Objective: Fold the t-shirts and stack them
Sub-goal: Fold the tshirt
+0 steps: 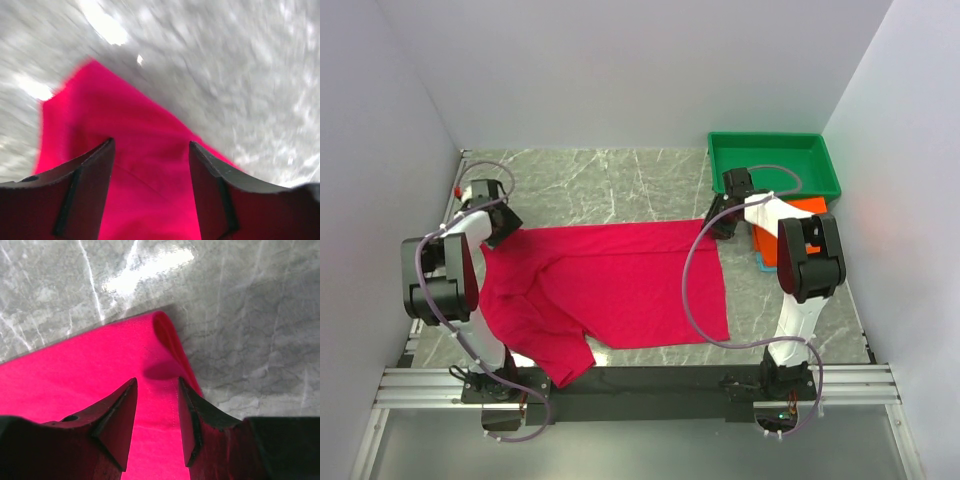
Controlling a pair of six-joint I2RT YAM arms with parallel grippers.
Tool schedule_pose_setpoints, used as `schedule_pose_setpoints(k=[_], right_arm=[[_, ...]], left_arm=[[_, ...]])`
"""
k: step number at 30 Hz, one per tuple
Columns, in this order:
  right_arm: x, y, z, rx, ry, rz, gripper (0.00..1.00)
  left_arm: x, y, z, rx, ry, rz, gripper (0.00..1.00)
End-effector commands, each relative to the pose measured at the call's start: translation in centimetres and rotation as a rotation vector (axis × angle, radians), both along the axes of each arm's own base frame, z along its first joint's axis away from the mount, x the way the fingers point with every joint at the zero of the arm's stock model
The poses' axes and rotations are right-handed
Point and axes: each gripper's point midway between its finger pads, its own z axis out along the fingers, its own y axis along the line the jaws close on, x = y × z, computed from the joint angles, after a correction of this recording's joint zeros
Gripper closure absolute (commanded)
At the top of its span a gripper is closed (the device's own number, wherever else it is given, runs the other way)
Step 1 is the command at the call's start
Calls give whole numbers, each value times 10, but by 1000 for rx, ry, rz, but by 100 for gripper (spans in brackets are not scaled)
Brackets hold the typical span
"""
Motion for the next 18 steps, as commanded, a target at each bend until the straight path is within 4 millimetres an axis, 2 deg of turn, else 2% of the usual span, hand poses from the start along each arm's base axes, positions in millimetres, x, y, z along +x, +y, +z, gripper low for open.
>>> schedule_pose_setpoints(k=[1,2,4,8,9,12,16,18], right_arm=[[-3,-12,-6,-73,39,-7,54],[-2,-12,-6,-69,36,-6,55],[0,-7,2,-47,8,11,55],[20,-3,29,-28,-101,40,55],[29,-5,37,-29,-125,38,54],[42,-10,42,-35,-145,56,52],[53,-23,42,-47,-153,82,51],[57,-25,40,-49,-155,99,51]], left_arm=[[15,26,38,44,-90,66,34],[13,36,40,35,-94,89,33],[15,43,44,31,-112,90,32],[17,49,56,68,-144,83,26],[15,53,54,86,-136,90,19],[13,63,48,109,-109,97,12],[10,76,47,158,-105,86,10],[13,75,45,163,-108,52,10]])
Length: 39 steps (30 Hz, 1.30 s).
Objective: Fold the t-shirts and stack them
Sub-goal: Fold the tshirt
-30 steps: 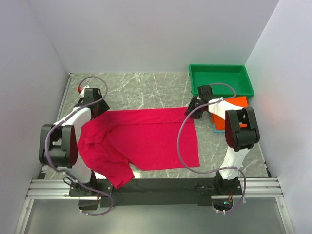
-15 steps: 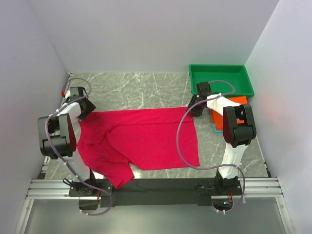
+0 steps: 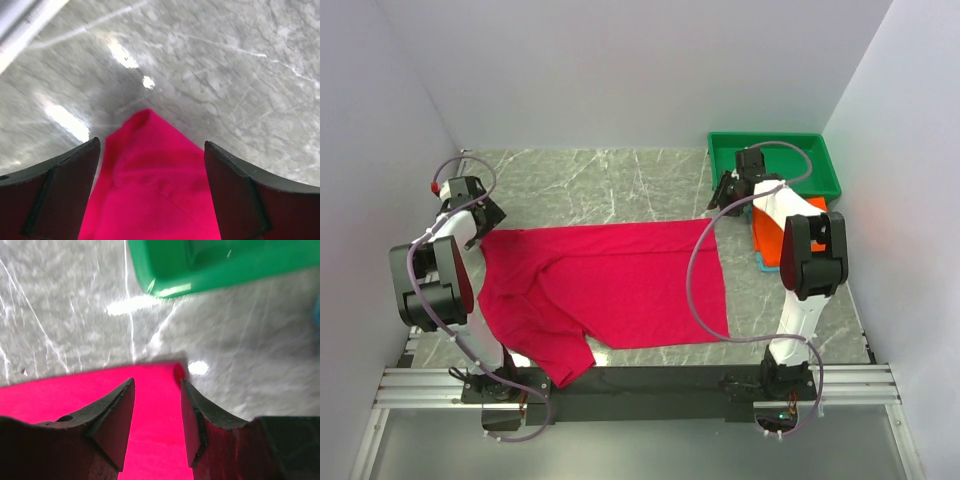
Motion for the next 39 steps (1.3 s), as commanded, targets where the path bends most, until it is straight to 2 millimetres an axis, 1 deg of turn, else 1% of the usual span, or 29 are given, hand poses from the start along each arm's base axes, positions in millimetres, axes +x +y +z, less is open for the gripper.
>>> schedule_pose_setpoints(k=[1,2,3,5,10,11,13,17,22,25,29,30,31,32,33,34,35,37,39], right_arm=[[12,-9,-2,-28,-13,57,51],[9,-8,-9,-30,11,70,51],[13,-4,-6,-17,3,91,51],[12,-3,-13,-19,18,115,51],[13,0,-20,-10,31,140,52],[13,0,-23,-10,40,140,52],[12,1,-25,-5,45,141,54],[10,4,-31,11,60,155,57],[8,7,-34,24,66,163,61],[7,8,-37,26,77,167,65],[7,7,-40,24,81,165,72],[8,7,-39,25,76,167,76],[7,7,-40,24,79,168,78],[8,7,-39,24,79,168,80],[8,7,-39,23,81,171,87],[8,7,-40,19,84,170,90],[9,5,-40,15,84,164,95],[10,4,-39,6,79,159,99],[10,2,-39,8,78,150,100]], left_arm=[[11,10,16,60,-51,-47,10],[11,9,13,63,-44,-64,10],[11,9,10,62,-37,-74,11],[11,6,3,59,-14,-108,11],[10,5,-11,49,27,-120,14],[9,5,-16,43,39,-123,15],[8,5,-22,37,58,-121,17],[7,5,-28,33,77,-116,24],[3,9,-34,47,105,-95,27],[4,12,-34,49,105,-75,31],[6,14,-31,24,82,-50,32],[7,14,-30,18,75,-47,32],[8,13,-27,14,64,-42,33],[8,15,-26,15,61,-39,36],[8,16,-24,13,57,-36,37],[9,16,-23,10,52,-32,42],[9,16,-24,6,52,-31,45],[9,18,-24,-1,42,-22,51],[10,20,-24,-8,33,-18,57]])
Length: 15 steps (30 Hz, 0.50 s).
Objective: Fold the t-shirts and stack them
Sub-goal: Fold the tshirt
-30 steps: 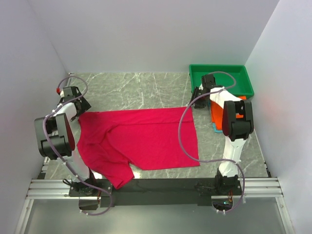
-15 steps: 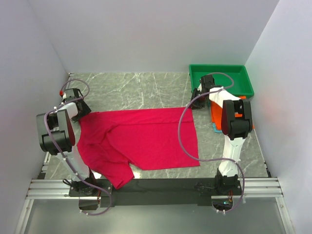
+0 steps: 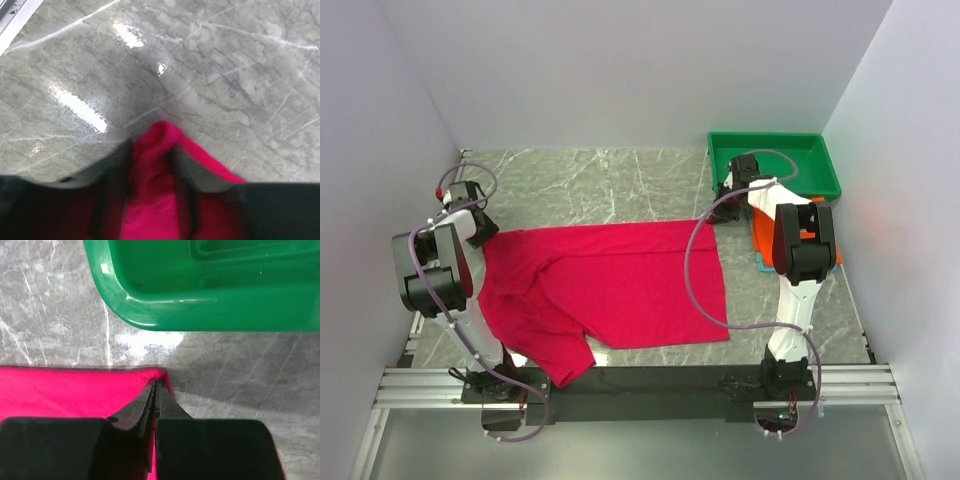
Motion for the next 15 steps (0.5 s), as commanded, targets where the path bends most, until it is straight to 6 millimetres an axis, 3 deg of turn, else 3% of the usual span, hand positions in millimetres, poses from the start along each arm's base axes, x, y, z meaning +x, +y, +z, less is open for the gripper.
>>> schedule_pose_setpoints(k=[1,8,15], right_arm=[[12,-3,10,-16,-36,-10,100],[23,-20,23,-54,-76,-72,100],[45,-30,45,-69,-150,-100,100]], left_arm=[[13,7,12,-10,-55,21,65],[18,14,16,-35,-91,48,97],[34,10,22,-91,-138,35,97]])
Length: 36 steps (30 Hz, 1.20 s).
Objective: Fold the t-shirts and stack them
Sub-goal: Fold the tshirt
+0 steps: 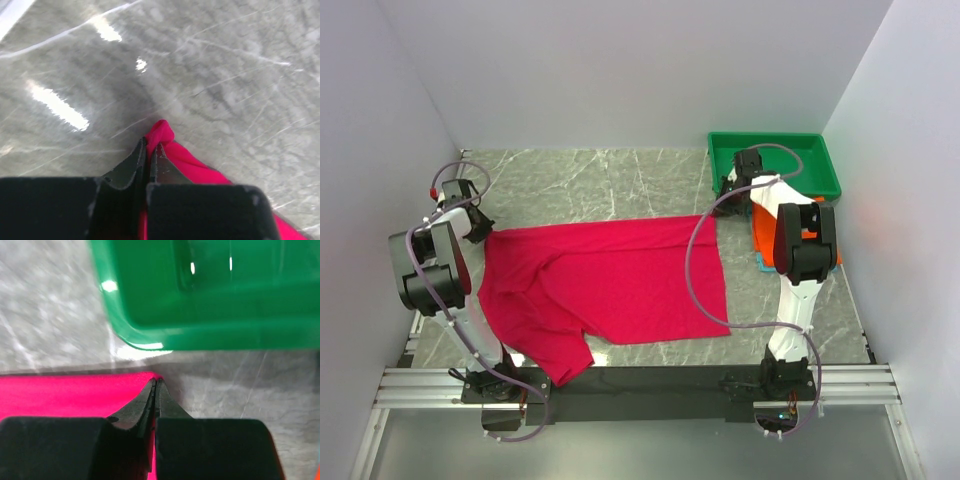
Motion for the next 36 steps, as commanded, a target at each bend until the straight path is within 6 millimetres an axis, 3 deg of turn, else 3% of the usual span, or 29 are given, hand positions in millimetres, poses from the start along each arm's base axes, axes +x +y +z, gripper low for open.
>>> schedule_pose_setpoints(k=[1,16,18,23,24,29,32,33,34,35,36], right_arm=[[37,-17,38,-41,-131,-43,100],[107,-24,77,-100,-309,-30,100],[112,-25,72,-114,-306,-15,100],[127,-22,82,-117,-346,11,100],[128,-21,80,-114,-346,13,98],[129,-17,96,-91,-369,17,68],[125,-19,118,-93,-394,0,54],[120,-19,129,-96,-404,-7,51],[117,-21,136,-99,-410,-14,46],[112,-22,152,-107,-430,-33,44],[103,-22,150,-109,-407,-41,42]], left_arm=[[25,5,17,-22,-94,13,97],[66,1,28,-92,-194,1,93],[71,2,30,-94,-205,-7,93],[77,4,31,-88,-214,-10,89],[77,3,32,-88,-217,-14,85],[75,5,52,-64,-243,-18,41],[67,15,79,7,-266,10,24],[65,16,98,29,-295,11,14],[56,17,100,38,-280,22,10],[49,19,119,67,-304,35,7],[43,20,126,82,-304,43,2]])
